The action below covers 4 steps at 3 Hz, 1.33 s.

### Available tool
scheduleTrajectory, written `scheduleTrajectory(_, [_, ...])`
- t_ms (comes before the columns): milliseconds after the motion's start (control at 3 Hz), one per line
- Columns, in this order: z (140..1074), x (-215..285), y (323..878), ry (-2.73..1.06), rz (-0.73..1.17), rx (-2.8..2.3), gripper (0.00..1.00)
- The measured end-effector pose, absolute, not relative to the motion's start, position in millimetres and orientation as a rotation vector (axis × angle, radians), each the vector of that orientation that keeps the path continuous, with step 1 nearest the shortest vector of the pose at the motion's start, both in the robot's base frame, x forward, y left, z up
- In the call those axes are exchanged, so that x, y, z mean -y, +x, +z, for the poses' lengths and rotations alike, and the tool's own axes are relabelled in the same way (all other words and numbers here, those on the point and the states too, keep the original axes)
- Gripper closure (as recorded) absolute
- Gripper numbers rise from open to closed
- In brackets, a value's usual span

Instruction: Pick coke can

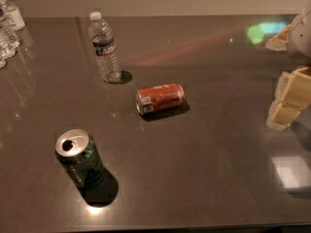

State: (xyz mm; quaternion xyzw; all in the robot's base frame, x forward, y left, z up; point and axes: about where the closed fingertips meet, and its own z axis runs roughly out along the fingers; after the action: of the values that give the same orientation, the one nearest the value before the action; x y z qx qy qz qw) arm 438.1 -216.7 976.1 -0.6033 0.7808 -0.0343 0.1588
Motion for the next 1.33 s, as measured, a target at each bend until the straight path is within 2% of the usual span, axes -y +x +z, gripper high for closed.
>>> scheduleTrajectory(667, [971.1,211.3,447.3,-1.761,-0.068,-2.206,0.0])
scheduleTrajectory(1333, [946.2,178.8,479.3,-1.853,0.023,-2.124,0.0])
